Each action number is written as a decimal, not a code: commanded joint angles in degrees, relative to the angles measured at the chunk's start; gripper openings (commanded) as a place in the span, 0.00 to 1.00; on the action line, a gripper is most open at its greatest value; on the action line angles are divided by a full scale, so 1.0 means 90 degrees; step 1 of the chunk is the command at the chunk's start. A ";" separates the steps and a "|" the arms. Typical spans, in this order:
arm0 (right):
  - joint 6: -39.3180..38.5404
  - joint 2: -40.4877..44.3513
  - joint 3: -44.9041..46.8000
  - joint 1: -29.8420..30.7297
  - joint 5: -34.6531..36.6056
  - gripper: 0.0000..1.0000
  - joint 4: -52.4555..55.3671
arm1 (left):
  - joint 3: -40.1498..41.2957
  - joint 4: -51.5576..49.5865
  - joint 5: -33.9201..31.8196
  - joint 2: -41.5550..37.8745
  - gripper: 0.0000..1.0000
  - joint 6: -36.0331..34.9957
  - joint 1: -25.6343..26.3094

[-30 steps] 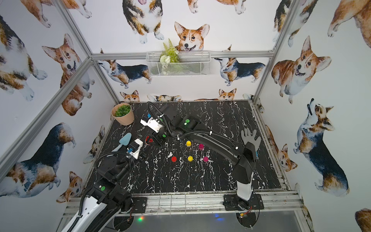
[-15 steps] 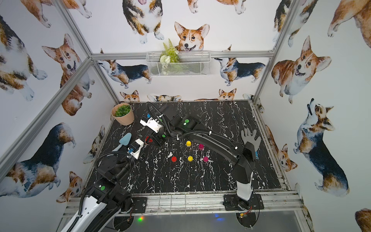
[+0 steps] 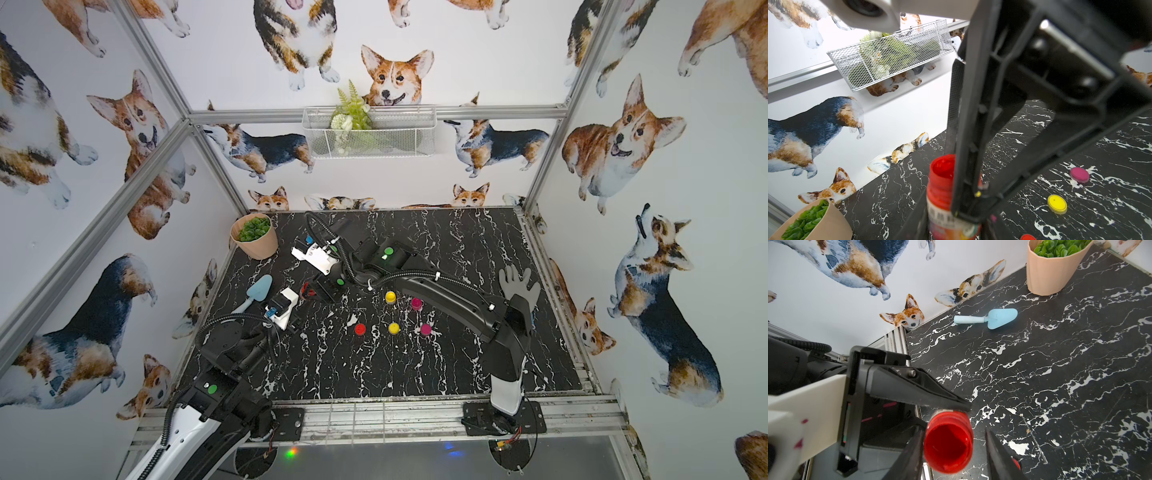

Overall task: Close the paint jar lid
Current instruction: Pick up the paint jar from the center of the board, then pick up the lid from the center of the board.

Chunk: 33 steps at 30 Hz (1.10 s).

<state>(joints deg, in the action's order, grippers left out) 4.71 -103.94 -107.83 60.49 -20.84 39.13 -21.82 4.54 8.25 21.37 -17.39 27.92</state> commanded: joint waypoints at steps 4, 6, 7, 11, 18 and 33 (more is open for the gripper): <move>-0.0035 0.0318 0.0245 0.0016 0.0321 0.57 -0.0246 | -0.0068 0.0036 -0.0033 -0.0008 0.35 -0.0153 0.0003; -0.0038 0.0489 0.0416 -0.0011 0.0391 0.58 -0.0362 | -0.0068 0.0004 -0.0099 0.0004 0.35 -0.0168 0.0005; -0.0017 0.0614 0.0547 -0.0048 0.0352 0.58 -0.0470 | -0.0070 -0.0006 -0.0134 0.0018 0.35 -0.0176 0.0010; 0.0100 0.1030 0.1044 -0.0242 0.0045 0.59 -0.0852 | -0.0103 -0.0064 -0.0233 0.0092 0.35 -0.0207 0.0012; 0.0353 0.1832 0.2603 -0.0576 0.0561 0.57 -0.1385 | -0.0348 -0.0724 -0.0269 -0.0357 0.35 -0.0219 0.0012; 0.0064 0.0650 0.4261 -0.0294 0.1531 0.56 -0.1815 | -0.0500 -0.1882 0.0174 -0.2387 0.35 0.0288 0.0006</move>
<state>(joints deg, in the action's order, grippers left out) 7.33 -95.04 -69.34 56.80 -8.88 24.69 -26.74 -10.70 7.84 0.58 -15.38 27.92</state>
